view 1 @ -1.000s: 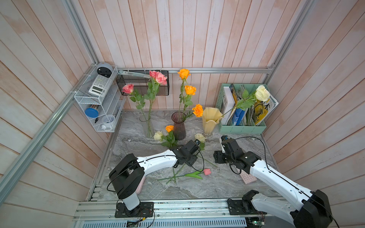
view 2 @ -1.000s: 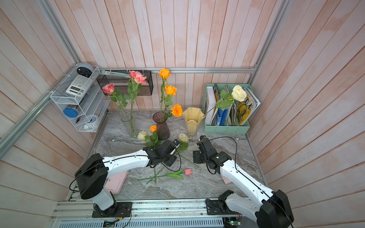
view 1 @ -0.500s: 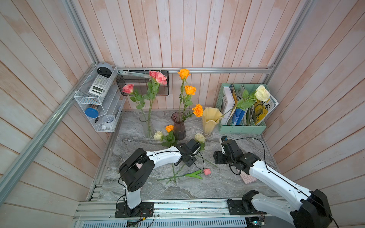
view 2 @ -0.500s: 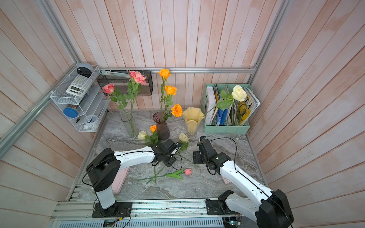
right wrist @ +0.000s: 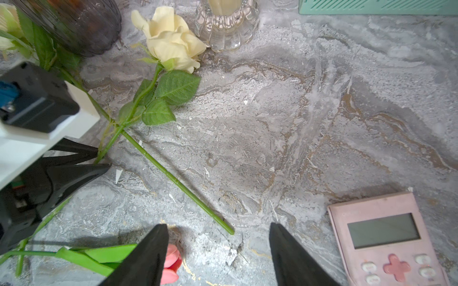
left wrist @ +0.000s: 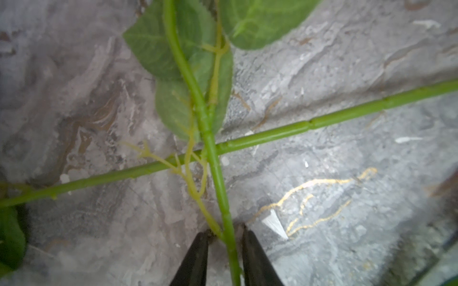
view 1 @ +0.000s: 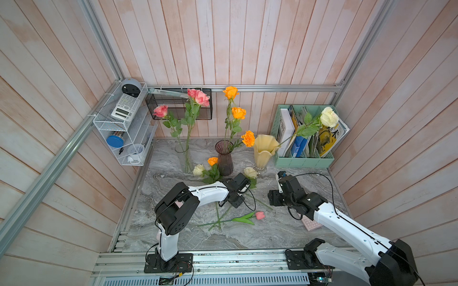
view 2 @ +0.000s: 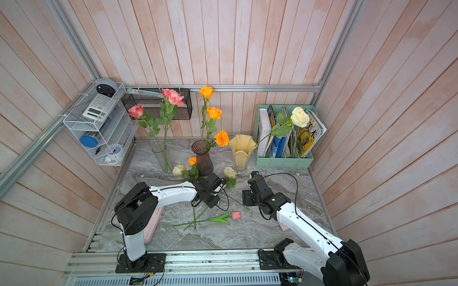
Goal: Arrange the flowers in different vases according to their colors
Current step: Pick up the flower at the center of the board.
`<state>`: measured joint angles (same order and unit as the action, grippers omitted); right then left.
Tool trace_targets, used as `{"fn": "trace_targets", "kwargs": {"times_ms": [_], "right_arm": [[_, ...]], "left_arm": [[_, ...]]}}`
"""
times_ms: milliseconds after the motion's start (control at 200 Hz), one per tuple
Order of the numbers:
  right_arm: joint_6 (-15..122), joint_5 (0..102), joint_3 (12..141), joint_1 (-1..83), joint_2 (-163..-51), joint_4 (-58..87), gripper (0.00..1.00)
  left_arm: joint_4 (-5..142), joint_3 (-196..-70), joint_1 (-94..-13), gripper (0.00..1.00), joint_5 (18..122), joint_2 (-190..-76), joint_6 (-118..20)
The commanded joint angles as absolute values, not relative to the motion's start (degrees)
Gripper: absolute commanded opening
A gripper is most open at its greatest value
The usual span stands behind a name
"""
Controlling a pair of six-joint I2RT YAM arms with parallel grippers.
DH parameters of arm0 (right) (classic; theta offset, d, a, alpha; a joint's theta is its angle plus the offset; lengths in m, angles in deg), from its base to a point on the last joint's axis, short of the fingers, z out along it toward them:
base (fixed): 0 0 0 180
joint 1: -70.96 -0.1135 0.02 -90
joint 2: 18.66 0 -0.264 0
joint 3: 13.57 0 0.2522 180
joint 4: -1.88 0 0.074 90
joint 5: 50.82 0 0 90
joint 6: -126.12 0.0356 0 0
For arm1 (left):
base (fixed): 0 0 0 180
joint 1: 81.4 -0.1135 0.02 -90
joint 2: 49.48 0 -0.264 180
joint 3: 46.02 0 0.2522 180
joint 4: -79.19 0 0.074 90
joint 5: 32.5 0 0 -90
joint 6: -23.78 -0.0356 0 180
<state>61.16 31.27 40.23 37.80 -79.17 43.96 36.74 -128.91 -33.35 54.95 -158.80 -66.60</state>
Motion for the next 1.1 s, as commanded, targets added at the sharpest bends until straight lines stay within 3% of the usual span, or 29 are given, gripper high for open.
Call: {"fn": "trace_targets", "kwargs": {"times_ms": [0,155,260,1095], "right_arm": [[60.7,30.1,39.3,38.1,-78.4,44.1,0.71],[60.9,29.9,39.0,38.1,-78.1,44.0,0.71],[60.6,29.6,38.7,38.1,-78.0,44.0,0.71],[60.1,28.7,36.5,38.1,-78.4,42.5,0.71]], "left_arm": [[37.5,-130.4,-33.3,0.23,57.1,-159.4,-66.8],[39.1,-129.4,-33.3,0.06,56.6,-157.6,-66.3],[41.8,-127.9,-33.3,0.0,56.2,-154.6,-65.6],[66.8,-114.1,-28.9,0.0,46.5,-126.7,-69.5]]}}
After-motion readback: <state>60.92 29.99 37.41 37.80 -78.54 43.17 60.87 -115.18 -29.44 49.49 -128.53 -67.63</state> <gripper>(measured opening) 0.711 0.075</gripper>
